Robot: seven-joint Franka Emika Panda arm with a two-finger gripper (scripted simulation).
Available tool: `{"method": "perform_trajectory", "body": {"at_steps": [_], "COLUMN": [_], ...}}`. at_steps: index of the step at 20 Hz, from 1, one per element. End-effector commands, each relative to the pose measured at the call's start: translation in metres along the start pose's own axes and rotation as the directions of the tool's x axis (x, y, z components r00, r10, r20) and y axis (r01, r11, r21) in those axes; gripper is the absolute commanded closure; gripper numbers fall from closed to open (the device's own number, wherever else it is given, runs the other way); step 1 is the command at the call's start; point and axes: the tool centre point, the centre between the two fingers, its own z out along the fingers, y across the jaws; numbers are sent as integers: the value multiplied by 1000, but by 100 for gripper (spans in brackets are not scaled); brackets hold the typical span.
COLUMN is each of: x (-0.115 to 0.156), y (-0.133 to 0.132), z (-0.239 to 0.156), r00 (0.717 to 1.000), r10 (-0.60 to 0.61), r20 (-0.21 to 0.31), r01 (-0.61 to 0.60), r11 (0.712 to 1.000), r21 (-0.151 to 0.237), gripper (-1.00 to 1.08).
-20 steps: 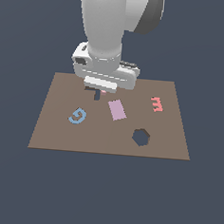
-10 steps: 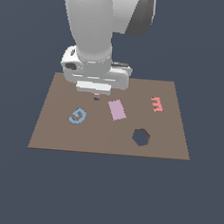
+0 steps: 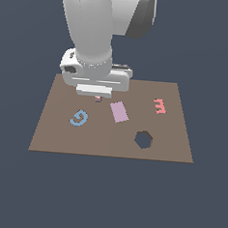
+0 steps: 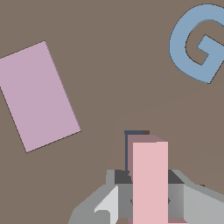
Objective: Insert a designated object into the corresponding slot on a board.
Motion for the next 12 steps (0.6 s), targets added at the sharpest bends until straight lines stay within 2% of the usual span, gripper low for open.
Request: {"method": "perform_trajectory", "body": {"at_steps": [1,5,6,12], "x": [0,1,1,1], "y": [0,0,0,0], "z": [4,9,9,9], "r00": [1000,1000,1000,1000], "r10": [-2,-4,-4,-4], "r20": [0,0,0,0], "r01": [2,4,4,4], "r11": [1000,1000,1000,1000], "r21": [0,-1,-1,-1], "gripper": [108,108,-92,-92]}}
